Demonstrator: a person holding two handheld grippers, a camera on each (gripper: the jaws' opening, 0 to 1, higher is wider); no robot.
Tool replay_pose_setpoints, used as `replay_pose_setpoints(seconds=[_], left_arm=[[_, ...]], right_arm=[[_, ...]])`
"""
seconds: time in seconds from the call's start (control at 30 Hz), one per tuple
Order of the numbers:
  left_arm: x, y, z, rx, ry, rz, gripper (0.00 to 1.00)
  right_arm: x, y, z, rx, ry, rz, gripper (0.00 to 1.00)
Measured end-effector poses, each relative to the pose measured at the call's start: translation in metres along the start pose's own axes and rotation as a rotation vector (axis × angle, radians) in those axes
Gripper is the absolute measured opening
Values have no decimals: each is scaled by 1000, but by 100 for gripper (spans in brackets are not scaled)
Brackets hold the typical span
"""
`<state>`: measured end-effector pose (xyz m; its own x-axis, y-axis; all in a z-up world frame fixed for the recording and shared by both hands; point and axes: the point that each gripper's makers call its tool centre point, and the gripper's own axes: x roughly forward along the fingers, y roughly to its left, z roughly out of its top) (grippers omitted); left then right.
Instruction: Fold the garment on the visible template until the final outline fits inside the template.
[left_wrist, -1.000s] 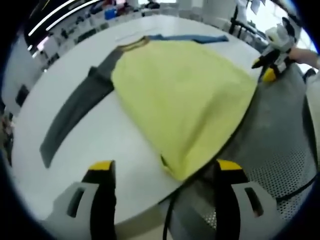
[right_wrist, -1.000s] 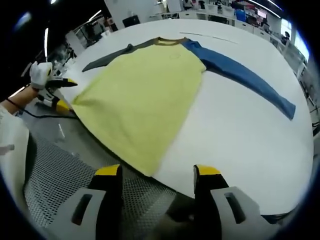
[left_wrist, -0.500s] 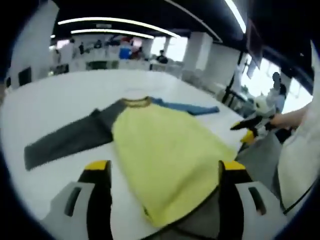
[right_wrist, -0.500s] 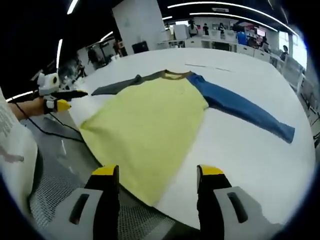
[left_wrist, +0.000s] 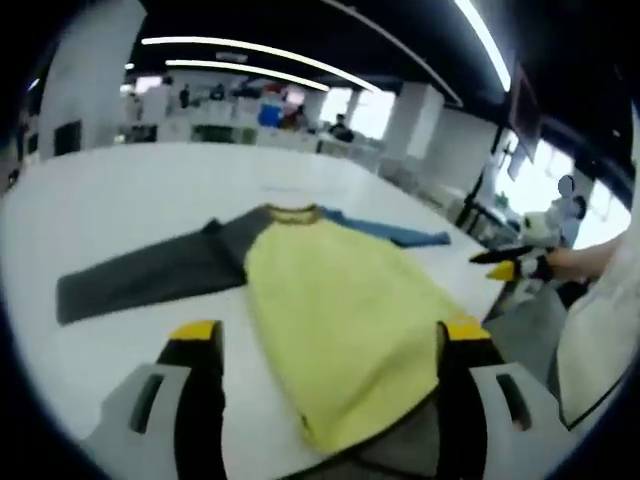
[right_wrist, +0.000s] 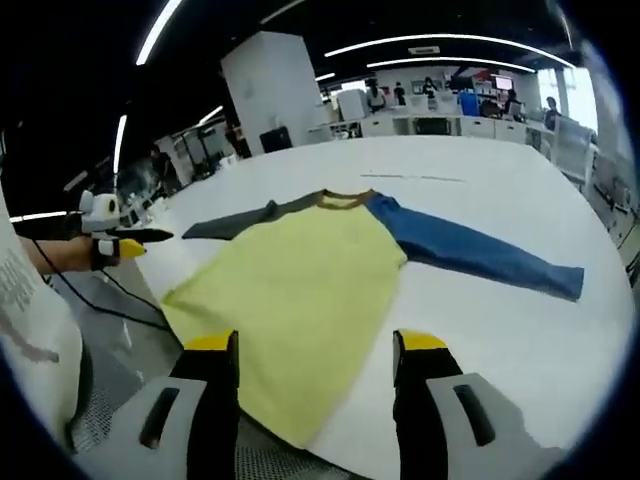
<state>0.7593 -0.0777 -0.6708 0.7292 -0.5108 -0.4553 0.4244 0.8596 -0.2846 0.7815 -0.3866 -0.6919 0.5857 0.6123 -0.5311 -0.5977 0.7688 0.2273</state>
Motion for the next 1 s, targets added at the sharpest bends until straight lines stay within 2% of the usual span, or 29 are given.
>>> replay_pose_setpoints(seconds=[0.23, 0.37, 0.53, 0.63, 0.77, 1.0], left_arm=[[0, 2, -6, -4, 32, 7, 81], [-1, 4, 0, -22, 1, 10, 79], [0, 7, -1, -21, 13, 16, 78], [0, 6, -5, -25, 30, 13, 77], [1, 5, -7, -18, 38, 8, 77], [3, 10, -12, -24, 52, 13, 76]], right_arm=[[0, -15, -5, 63, -1, -30, 63], [-3, -30, -2, 115, -27, -62, 63], [-7, -51, 2, 164, -54, -105, 65], [-9, -69, 2, 157, -64, -138, 65], [-13, -103, 1, 194, -64, -194, 66], [-26, -163, 15, 245, -105, -299, 66]])
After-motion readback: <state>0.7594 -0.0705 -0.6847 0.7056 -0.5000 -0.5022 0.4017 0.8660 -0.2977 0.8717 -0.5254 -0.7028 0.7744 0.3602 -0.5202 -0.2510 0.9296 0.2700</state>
